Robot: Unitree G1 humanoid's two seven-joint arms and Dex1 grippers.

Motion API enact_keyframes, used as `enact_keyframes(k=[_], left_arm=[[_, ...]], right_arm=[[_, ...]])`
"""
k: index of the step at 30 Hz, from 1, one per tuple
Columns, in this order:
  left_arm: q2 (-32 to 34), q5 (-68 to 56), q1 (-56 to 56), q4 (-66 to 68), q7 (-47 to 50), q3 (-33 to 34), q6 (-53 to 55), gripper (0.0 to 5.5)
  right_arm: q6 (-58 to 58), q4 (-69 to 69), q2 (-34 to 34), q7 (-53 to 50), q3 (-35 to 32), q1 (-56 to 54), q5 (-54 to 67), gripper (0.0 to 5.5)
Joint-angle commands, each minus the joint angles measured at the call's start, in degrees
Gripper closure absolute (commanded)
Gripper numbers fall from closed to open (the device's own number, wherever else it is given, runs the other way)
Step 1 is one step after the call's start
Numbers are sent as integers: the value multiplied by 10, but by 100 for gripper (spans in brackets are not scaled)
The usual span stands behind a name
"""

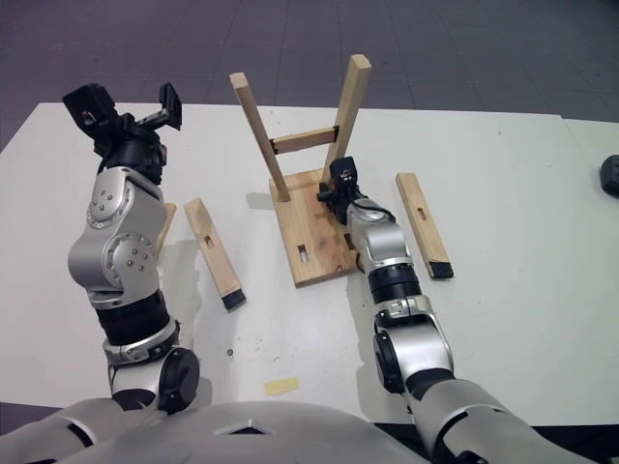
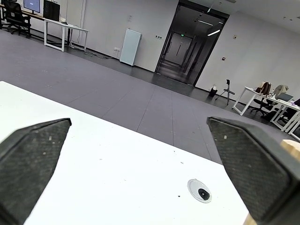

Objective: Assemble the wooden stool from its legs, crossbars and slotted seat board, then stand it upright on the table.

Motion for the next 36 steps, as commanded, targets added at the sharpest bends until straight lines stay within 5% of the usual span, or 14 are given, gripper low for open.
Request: enact_keyframes(k=[1, 8, 12, 18, 24, 36], left_arm=[[1, 4, 2, 4, -1, -1, -2, 10], [12, 6, 32, -10, -15, -4, 2, 10], [91, 5, 125, -70, -66, 6, 86, 10], [129, 21, 264, -112, -83, -14, 200, 10], [216, 94, 273, 33, -123, -89, 155, 10], [208, -20, 260, 161, -254, -11, 221, 240]], right_arm=[[13, -9, -9, 3, 0, 15, -4, 300], [79, -133, -47, 37, -5, 49, 9, 185], [165, -341, -128, 129, -18, 75, 68, 119], [253, -486, -224, 203, -191, 20, 235, 14], [260, -508, -216, 168, -205, 21, 272, 14], [273, -518, -179, 96, -210, -3, 348, 10]])
